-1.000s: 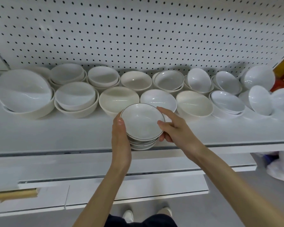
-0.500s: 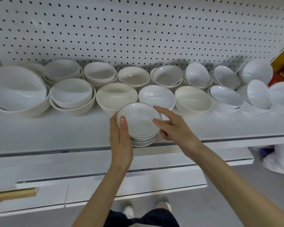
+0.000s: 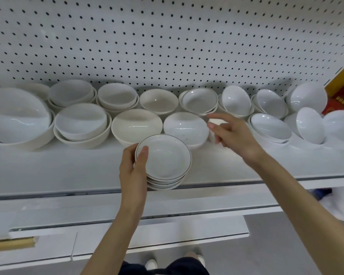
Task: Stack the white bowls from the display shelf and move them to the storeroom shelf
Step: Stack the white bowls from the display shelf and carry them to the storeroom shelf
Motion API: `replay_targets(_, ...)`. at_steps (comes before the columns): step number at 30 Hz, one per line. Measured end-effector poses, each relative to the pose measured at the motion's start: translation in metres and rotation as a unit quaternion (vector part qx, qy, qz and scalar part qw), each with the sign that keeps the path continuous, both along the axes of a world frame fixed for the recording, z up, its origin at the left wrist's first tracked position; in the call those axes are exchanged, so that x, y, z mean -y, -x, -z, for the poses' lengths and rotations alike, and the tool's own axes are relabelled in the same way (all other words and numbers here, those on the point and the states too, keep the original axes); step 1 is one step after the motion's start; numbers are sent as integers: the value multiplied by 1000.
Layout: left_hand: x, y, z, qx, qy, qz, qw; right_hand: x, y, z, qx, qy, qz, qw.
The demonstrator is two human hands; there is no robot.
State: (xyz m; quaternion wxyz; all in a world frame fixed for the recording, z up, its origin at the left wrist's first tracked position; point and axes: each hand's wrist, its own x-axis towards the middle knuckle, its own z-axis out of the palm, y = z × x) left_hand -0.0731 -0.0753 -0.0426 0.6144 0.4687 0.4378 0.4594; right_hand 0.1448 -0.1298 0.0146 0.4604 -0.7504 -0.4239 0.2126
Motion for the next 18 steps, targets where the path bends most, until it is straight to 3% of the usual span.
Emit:
replay_targets(6,-6,-1,-5,-4,9,30,1000,-39,-62,-1,100,49,29,993)
replay_targets(11,-6,1,-6,1,10,45,999,-68,-98,7,228,156,10,961)
replay_targets(18,-7,-2,-6,9,6,34,999,-85,-109,13,205,187,24,960)
